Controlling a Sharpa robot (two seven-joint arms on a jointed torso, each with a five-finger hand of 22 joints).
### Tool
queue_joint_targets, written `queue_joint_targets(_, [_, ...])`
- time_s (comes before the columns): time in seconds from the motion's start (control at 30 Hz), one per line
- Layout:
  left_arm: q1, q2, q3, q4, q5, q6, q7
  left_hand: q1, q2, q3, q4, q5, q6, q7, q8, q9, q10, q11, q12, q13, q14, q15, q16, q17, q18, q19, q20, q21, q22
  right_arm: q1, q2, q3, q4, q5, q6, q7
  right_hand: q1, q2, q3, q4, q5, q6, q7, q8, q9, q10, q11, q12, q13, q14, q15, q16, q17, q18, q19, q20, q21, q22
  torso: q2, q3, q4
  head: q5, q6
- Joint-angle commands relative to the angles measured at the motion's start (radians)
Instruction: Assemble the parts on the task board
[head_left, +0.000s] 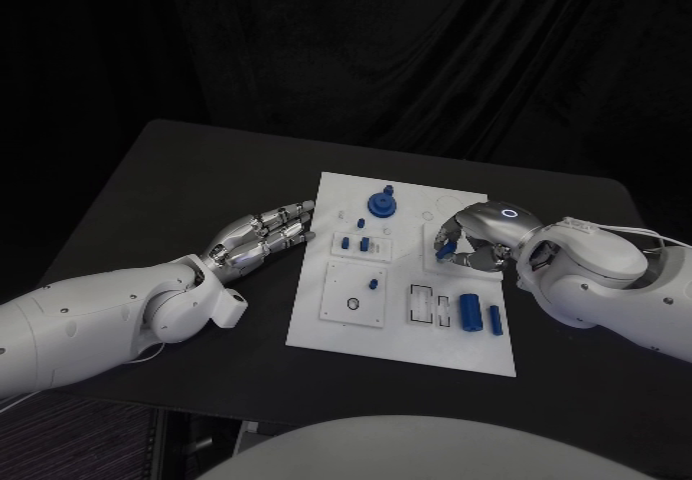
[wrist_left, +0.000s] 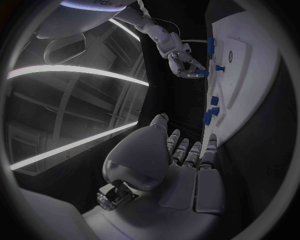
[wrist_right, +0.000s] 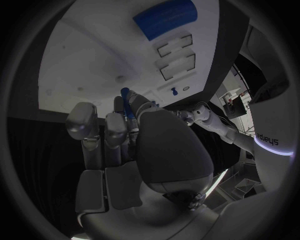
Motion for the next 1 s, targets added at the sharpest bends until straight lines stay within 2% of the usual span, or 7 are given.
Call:
queue_joint_targets(0.03, [-0.002,0.0,0.001,0.002,0.006,0.011,0.113,0.011,0.002,0.005,-0.001,0.006,0.004,0.004,0.006,0.001,-0.003,-0.006,0.002,0.001,0.0,0.009,0.002,0.001,0.015,0.001,0.01,0.004,-0.001,0.03,-0.011,0.001,0.034,0.001,-0.032,-0.008,0.004,-0.002,0.001,-0.006,-0.006,0.019,0.015,0.005,0.087,0.006,-0.001,-0.007,-0.002,0.003,-0.001,-0.006,-0.001,-0.008,0.001,-0.005,0.0,0.131,0.0,0.0,-0.0003,0.001,0.0])
queue_joint_targets(0.2, [-0.002,0.0,0.001,0.002,0.006,0.011,0.111,0.011,0.002,0.005,-0.001,0.006,0.004,0.004,0.006,0.001,-0.003,-0.006,0.002,0.001,0.0,0.009,0.002,0.001,0.015,0.001,0.01,0.004,-0.001,0.07,-0.012,0.001,0.085,-0.017,0.018,-0.009,0.003,-0.008,0.001,-0.007,-0.008,0.015,0.016,0.004,0.091,0.0,0.002,-0.016,-0.005,0.002,-0.001,-0.008,-0.002,-0.008,-0.001,-0.004,-0.003,0.13,0.001,-0.0009,0.0003,-0.004,0.0])
queue_joint_targets(0.27, [-0.002,0.002,0.001,0.001,0.006,0.013,0.112,0.011,0.002,0.005,-0.001,0.006,0.004,0.004,0.006,0.001,-0.003,-0.006,0.002,0.001,0.0,0.009,0.002,0.001,0.015,0.001,0.01,0.004,-0.001,0.078,-0.004,0.001,0.105,-0.037,0.047,0.0,-0.001,-0.013,0.002,-0.006,-0.003,0.013,0.014,0.002,0.096,0.002,0.002,-0.024,-0.008,0.033,-0.001,0.047,0.072,-0.019,0.022,-0.004,0.067,0.146,0.001,-0.0003,0.0002,-0.005,0.0])
queue_joint_targets(0.37, [-0.002,0.005,0.001,-0.001,0.006,0.016,0.113,0.012,0.002,0.007,-0.002,0.006,0.004,0.005,0.006,0.001,-0.003,-0.006,0.003,0.001,0.0,0.009,0.002,0.001,0.015,0.0,0.01,0.003,-0.003,0.079,0.014,0.001,0.126,-0.054,0.083,0.009,-0.005,-0.019,0.003,-0.006,0.0,0.011,0.013,0.0,0.101,0.01,-0.001,-0.027,-0.007,0.051,-0.006,0.078,0.113,-0.026,0.038,-0.007,0.114,0.156,0.002,0.0005,0.0009,-0.005,0.0])
queue_joint_targets(0.6, [-0.002,0.003,0.001,-0.004,0.006,0.021,0.112,0.012,0.002,0.011,-0.003,0.005,0.003,0.005,0.006,0.001,-0.003,-0.005,0.002,0.001,-0.001,0.008,0.001,0.001,0.015,-0.004,0.009,0.001,-0.01,0.048,0.111,0.001,0.137,-0.147,0.164,0.02,-0.006,-0.024,0.006,-0.007,-0.004,0.012,0.011,-0.004,0.105,0.011,-0.002,-0.034,-0.008,0.056,-0.016,0.087,0.124,-0.028,0.043,-0.013,0.128,0.159,0.0,-0.0005,-0.0003,-0.008,0.0])
queue_joint_targets(0.8, [-0.003,0.005,0.001,-0.005,0.006,0.025,0.11,0.012,0.002,0.013,-0.003,0.005,0.002,0.004,0.005,0.001,-0.004,-0.004,0.001,0.001,-0.002,0.008,0.001,0.001,0.015,-0.005,0.008,0.0,-0.012,0.02,0.201,0.001,0.103,-0.207,0.204,0.028,-0.007,-0.03,0.007,-0.01,-0.012,0.014,0.008,-0.01,0.11,0.016,-0.006,-0.038,-0.004,0.054,-0.024,0.085,0.121,-0.027,0.041,-0.02,0.127,0.158,0.0,-0.0004,0.006,-0.009,0.0])
queue_joint_targets(1.0, [-0.003,0.009,0.001,-0.01,0.006,0.028,0.108,0.012,0.002,0.014,-0.003,0.005,0.002,0.004,0.005,0.001,-0.004,-0.004,0.002,0.001,-0.002,0.007,0.001,0.001,0.015,-0.005,0.008,0.0,-0.011,-0.004,0.275,0.001,0.065,-0.224,0.221,0.043,-0.006,-0.032,0.009,-0.011,-0.019,0.01,0.009,-0.017,0.111,0.012,-0.006,-0.042,-0.003,0.051,-0.025,0.083,0.119,-0.026,0.039,-0.023,0.123,0.157,0.001,-0.0014,0.0026,-0.001,0.0])
